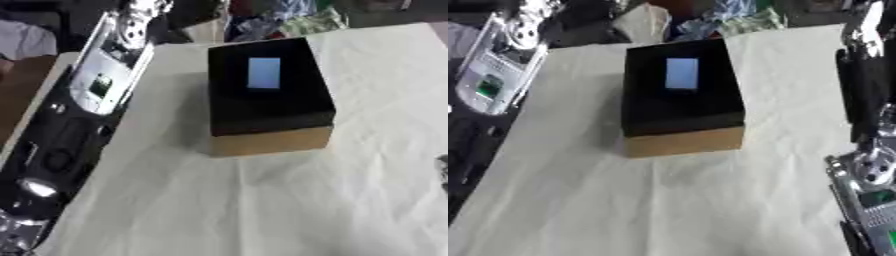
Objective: Pick up objects on the table and place them in the box.
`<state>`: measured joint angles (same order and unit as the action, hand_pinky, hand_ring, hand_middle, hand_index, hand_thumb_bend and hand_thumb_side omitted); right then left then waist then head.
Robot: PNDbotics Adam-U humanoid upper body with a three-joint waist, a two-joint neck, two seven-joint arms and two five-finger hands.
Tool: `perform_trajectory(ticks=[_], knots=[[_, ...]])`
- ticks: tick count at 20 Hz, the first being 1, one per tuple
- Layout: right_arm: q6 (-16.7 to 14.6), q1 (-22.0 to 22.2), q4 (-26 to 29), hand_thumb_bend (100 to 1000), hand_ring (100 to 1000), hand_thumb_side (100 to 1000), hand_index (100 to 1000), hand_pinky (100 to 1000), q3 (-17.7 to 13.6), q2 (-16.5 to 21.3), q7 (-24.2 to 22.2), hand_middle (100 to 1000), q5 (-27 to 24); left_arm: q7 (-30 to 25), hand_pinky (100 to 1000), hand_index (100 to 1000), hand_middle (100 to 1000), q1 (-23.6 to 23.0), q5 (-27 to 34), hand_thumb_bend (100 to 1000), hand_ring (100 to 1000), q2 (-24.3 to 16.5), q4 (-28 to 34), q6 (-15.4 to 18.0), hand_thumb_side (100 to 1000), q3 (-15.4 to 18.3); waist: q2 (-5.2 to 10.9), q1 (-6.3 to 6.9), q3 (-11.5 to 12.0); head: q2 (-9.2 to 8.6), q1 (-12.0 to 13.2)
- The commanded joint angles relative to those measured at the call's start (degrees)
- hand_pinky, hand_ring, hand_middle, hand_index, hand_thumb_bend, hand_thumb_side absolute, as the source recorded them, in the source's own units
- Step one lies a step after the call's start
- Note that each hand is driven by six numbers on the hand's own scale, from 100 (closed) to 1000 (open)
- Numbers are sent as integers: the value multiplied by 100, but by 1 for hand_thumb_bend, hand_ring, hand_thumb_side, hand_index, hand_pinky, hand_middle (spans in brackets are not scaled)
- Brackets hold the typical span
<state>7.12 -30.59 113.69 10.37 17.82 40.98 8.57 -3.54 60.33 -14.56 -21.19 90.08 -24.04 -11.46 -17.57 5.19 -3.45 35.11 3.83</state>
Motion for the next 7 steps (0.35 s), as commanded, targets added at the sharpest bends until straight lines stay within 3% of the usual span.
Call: perform_trajectory(ticks=[1,7], knots=[[11,-35,91,100,651,580,810,744,-70,36,25,598,68,542,1000,887,745,-23,793,100,835,-352,671,-185,502,265,162,-58,35,33,-55],[34,-31,91,100,653,575,810,745,-158,68,52,600,131,1357,1000,889,732,-616,1885,100,823,-704,1693,-278,457,655,211,-178,213,122,-222]])
